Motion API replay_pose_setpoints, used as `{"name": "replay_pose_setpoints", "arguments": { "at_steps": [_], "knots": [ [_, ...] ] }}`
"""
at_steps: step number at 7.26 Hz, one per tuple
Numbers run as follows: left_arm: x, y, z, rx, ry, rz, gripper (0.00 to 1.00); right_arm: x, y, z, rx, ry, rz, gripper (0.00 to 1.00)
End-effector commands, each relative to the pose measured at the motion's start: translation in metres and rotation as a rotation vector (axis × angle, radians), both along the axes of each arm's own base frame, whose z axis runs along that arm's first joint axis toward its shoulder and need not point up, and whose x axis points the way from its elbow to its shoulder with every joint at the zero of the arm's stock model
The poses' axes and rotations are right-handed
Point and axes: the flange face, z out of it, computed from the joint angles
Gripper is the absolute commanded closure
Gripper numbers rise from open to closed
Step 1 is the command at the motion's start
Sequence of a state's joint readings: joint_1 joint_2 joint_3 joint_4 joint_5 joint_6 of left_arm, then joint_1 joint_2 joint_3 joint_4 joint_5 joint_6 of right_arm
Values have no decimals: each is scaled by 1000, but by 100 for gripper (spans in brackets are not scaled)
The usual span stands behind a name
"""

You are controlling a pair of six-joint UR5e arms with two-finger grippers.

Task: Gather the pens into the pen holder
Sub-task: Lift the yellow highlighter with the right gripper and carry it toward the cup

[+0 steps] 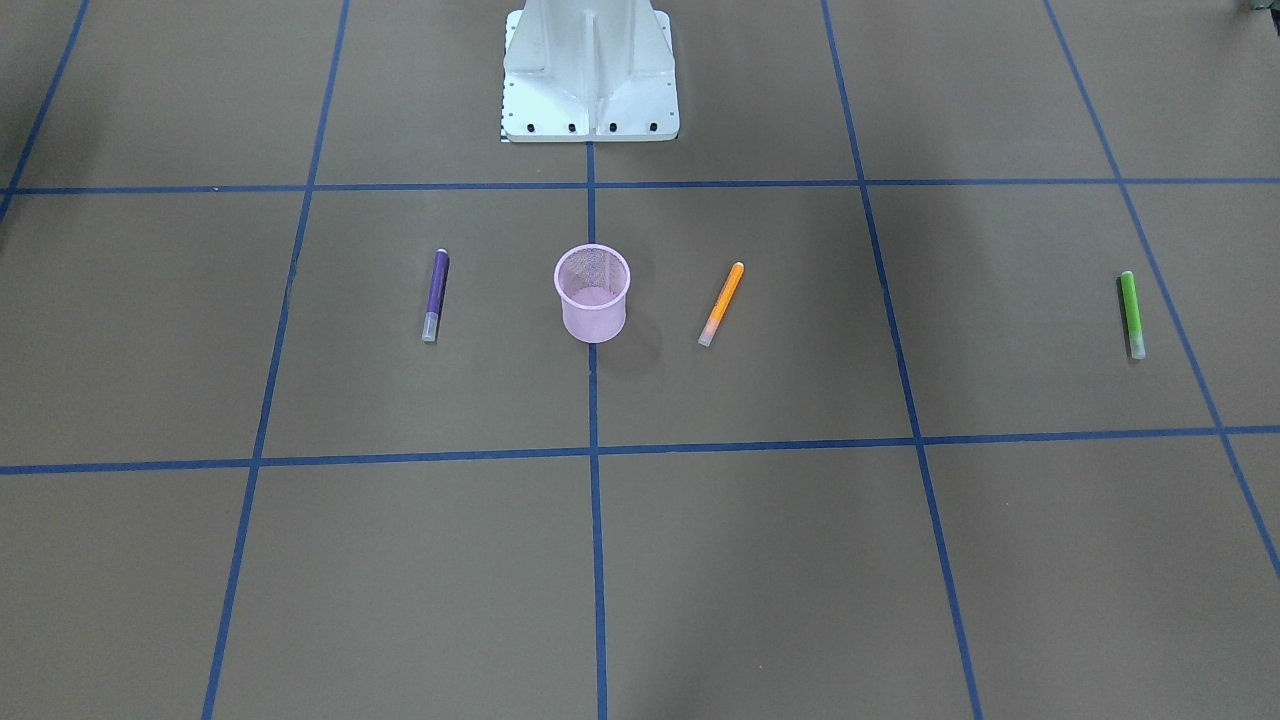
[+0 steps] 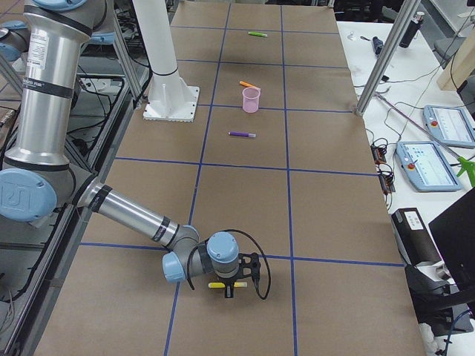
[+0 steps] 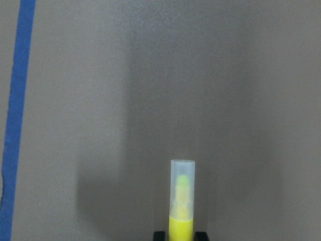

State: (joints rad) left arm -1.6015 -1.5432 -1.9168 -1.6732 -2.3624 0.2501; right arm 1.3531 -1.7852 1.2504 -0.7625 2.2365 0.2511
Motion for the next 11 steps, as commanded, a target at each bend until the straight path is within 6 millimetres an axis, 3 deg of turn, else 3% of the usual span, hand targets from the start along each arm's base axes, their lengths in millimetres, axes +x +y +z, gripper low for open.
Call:
{"name": "replay_pose_setpoints", "arguments": {
  "at_steps": [1, 2, 4, 5, 7, 9, 10, 11],
  "knots": [
    [0, 0, 0, 1, 0, 0, 0, -2, -13, -27, 139, -28, -2, 100],
    [0, -1, 0, 1, 0, 0, 0, -5, -27, -63, 258, -57, 6, 100],
    [0, -2, 0, 0, 1, 1, 0, -24, -102, -158, 460, -125, -4, 100],
    [3, 0, -4, 16, 37, 20, 0, -34, -127, -189, 500, -179, -19, 100],
    [14, 1, -13, 60, 117, 69, 0, -56, -132, -255, 664, -258, -36, 100],
    [64, -6, -23, 117, 119, 174, 0, -97, -122, -325, 766, -461, 23, 100],
    [85, -7, -25, 128, 123, 217, 0, -122, -122, -356, 795, -548, 58, 100],
    [96, -12, -33, 117, 133, 221, 0, -166, -118, -391, 833, -600, 115, 100]
  ]
}}
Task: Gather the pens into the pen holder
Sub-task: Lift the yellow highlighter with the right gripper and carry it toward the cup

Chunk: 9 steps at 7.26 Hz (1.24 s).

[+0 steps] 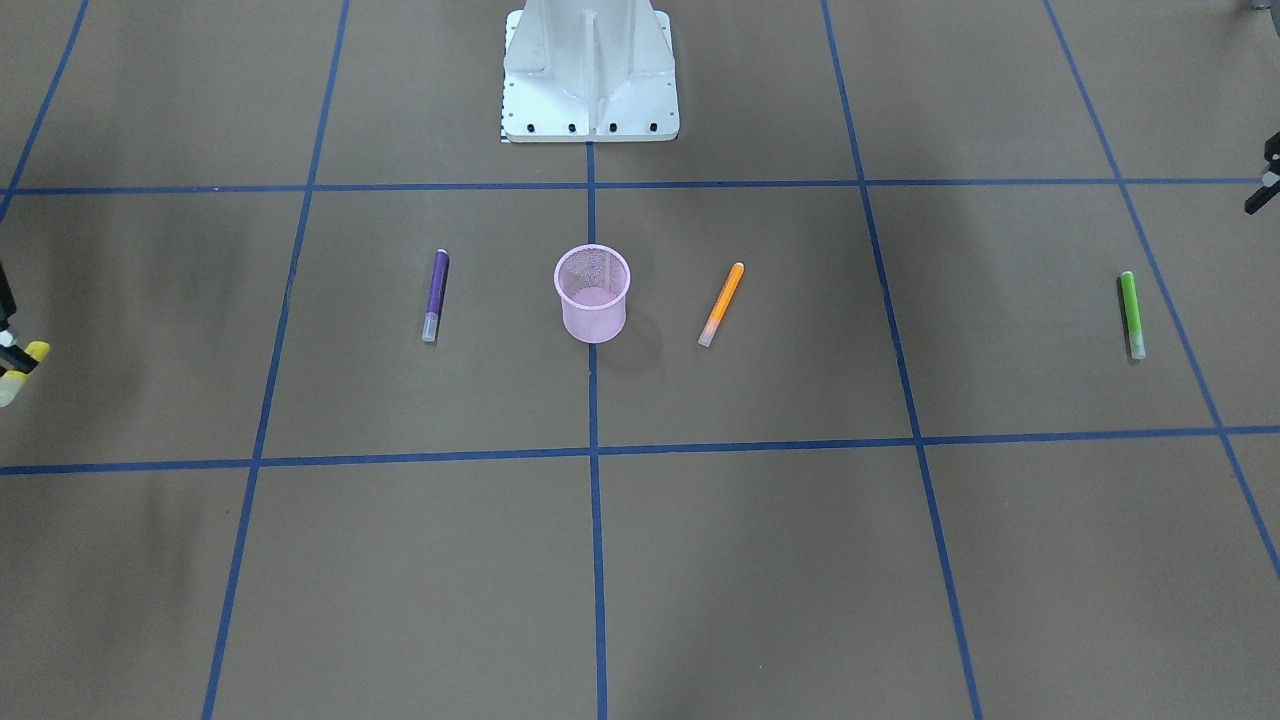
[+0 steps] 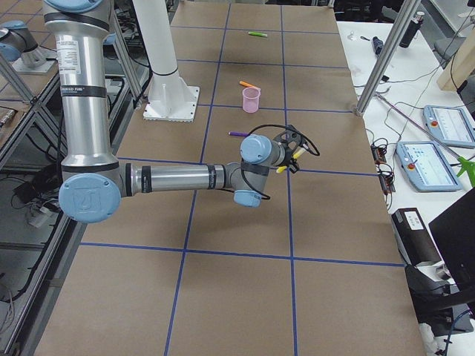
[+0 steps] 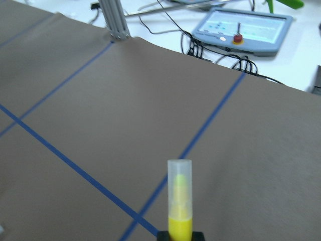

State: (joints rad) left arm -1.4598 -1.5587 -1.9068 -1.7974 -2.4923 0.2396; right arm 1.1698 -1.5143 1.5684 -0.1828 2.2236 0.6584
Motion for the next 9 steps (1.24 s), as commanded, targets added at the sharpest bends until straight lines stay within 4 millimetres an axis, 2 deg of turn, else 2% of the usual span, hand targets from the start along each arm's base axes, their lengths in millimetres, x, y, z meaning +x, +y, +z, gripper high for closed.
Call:
{"name": "replay_pose_setpoints", "arguments": {
  "at_steps": [1, 2, 3, 4, 5, 6, 7, 9],
  "knots": [
    [30, -11, -19, -31, 27, 10, 0, -97, 25, -69, 53, -161, 66, 100],
    [54, -15, -24, -33, 29, 49, 0, -143, 37, -84, 64, -193, 117, 100],
    [67, -28, -18, -64, 30, 58, 0, -197, 49, -120, 87, -262, 163, 100],
    [71, -39, 2, -116, 22, 50, 0, -242, 69, -150, 96, -324, 216, 100],
    [73, -48, 5, -125, 20, 49, 0, -276, 88, -177, 93, -371, 250, 100],
    [73, -48, 7, -127, 19, 50, 0, -314, 112, -204, 93, -413, 263, 100],
    [73, -48, 9, -131, 18, 48, 0, -340, 127, -215, 68, -371, 282, 100],
    [73, -49, 14, -140, 15, 48, 0, -376, 141, -244, 41, -293, 320, 100]
  ]
}}
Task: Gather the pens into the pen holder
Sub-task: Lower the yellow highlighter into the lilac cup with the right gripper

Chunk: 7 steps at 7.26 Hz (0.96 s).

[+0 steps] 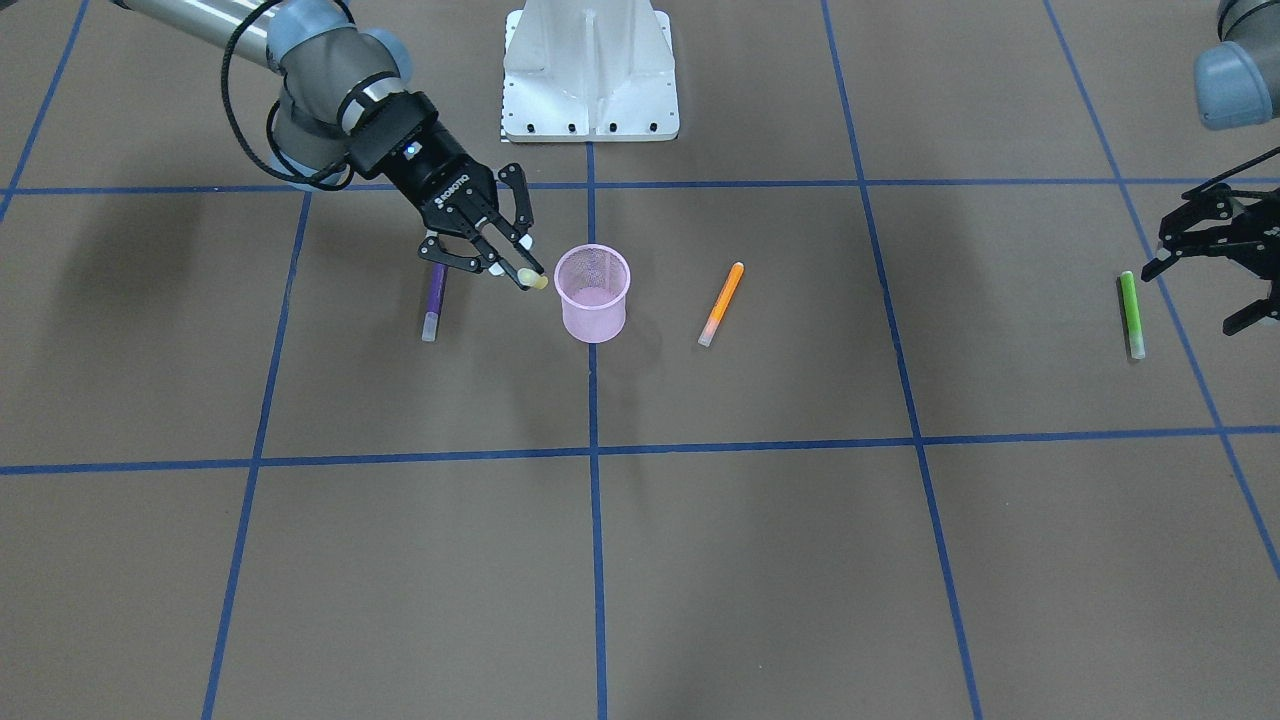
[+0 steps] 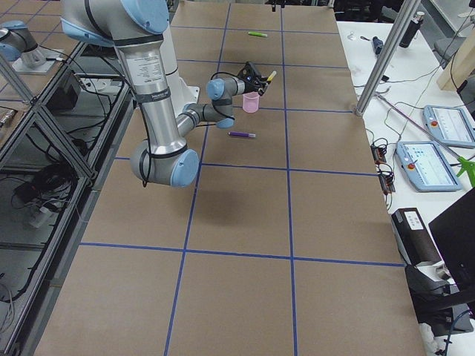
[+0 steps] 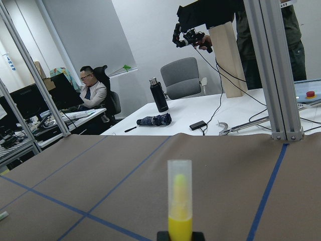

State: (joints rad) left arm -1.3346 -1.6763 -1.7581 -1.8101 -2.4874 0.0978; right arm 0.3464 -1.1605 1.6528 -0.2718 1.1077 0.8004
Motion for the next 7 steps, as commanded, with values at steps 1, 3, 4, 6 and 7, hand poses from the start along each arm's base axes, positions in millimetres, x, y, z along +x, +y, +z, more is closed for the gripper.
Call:
{"name": "replay_pose_setpoints", "arguments": {
  "at_steps": [1, 3, 4, 6, 7],
  "knots": [
    [0, -1, 2, -5, -2, -1, 0, -37, 21, -27, -39, 65, 30, 100],
    [0, -1, 2, -4, -2, 0, 0, -49, 41, -26, -49, 75, 35, 90],
    [0, 0, 3, -6, -1, 1, 0, -51, 43, -23, -52, 80, 34, 14],
    [0, 0, 3, -6, -1, 1, 0, -51, 45, -28, -54, 95, 29, 0],
    [0, 0, 4, -7, -1, 1, 0, -41, 39, -40, -64, 105, 42, 0]
  ]
}}
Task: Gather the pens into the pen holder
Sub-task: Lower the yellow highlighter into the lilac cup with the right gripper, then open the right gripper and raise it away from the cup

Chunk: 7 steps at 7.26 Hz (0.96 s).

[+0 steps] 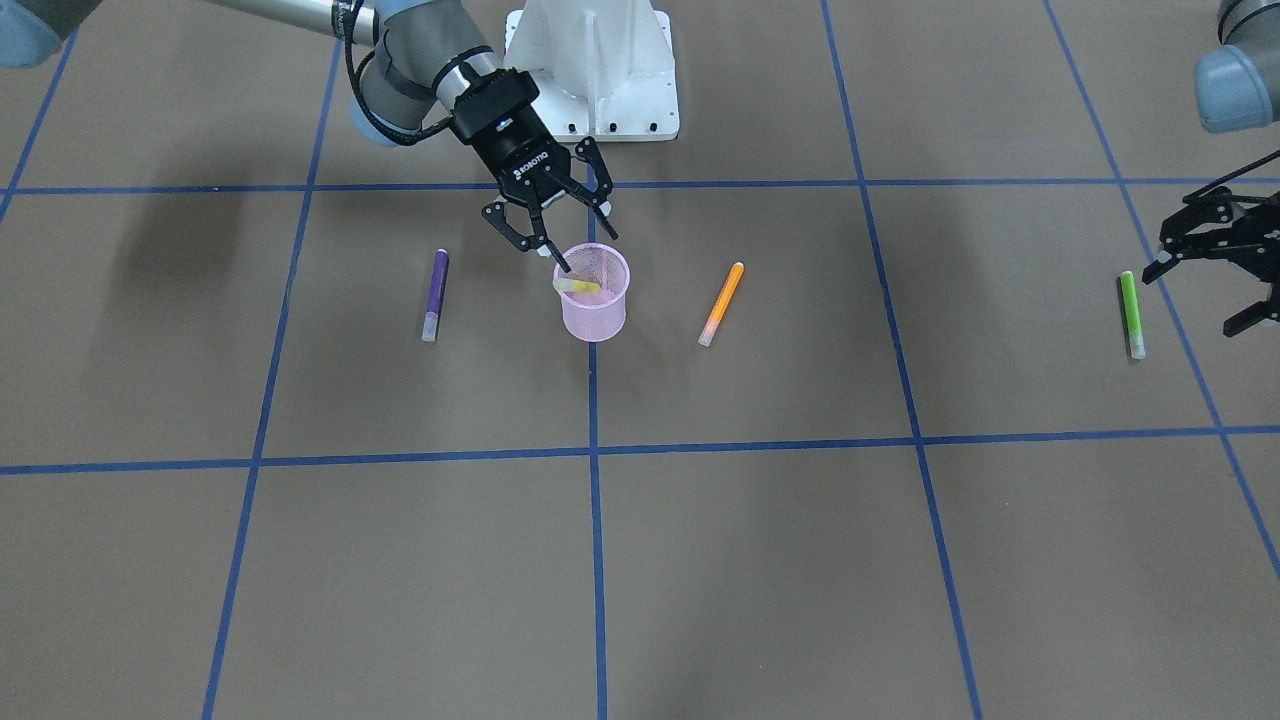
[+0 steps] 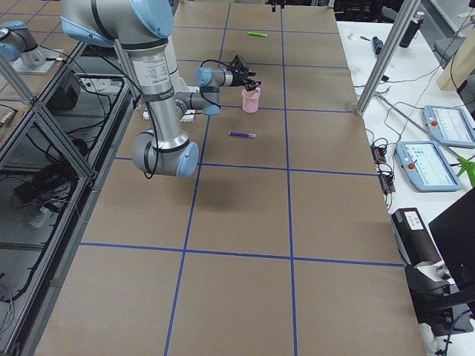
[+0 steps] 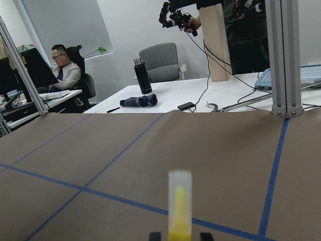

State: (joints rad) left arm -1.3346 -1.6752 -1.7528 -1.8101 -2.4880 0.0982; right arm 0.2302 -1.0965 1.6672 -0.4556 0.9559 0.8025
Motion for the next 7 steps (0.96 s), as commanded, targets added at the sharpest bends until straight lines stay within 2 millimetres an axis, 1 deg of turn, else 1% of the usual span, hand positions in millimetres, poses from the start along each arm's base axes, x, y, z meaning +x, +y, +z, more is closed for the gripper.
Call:
{"name": "replay_pose_setpoints", "arguments": {
  "at_steps": [1, 2, 3, 4, 5, 6, 7],
  "knots": [
    [-1, 0, 1, -3, 1, -1, 0, 28, -18, -28, -24, 29, 25, 1],
    [-1, 2, 5, -10, -2, 0, 0, 37, -34, -29, -90, 26, 27, 1],
    [-1, 2, 17, -32, -8, -1, 0, 53, -58, -32, -164, 58, -34, 1],
    [-1, 1, 29, -56, -15, -2, 0, 76, -87, -28, -253, 137, -104, 1],
    [-2, 2, 48, -89, -29, -4, 0, 103, -122, -12, -340, 211, -151, 1],
    [-10, 18, 77, -93, -78, -31, 0, 153, -170, 7, -516, 290, -247, 1],
    [-19, 40, 115, -111, -130, -75, 0, 234, -212, 23, -686, 279, -345, 1]
  ]
}}
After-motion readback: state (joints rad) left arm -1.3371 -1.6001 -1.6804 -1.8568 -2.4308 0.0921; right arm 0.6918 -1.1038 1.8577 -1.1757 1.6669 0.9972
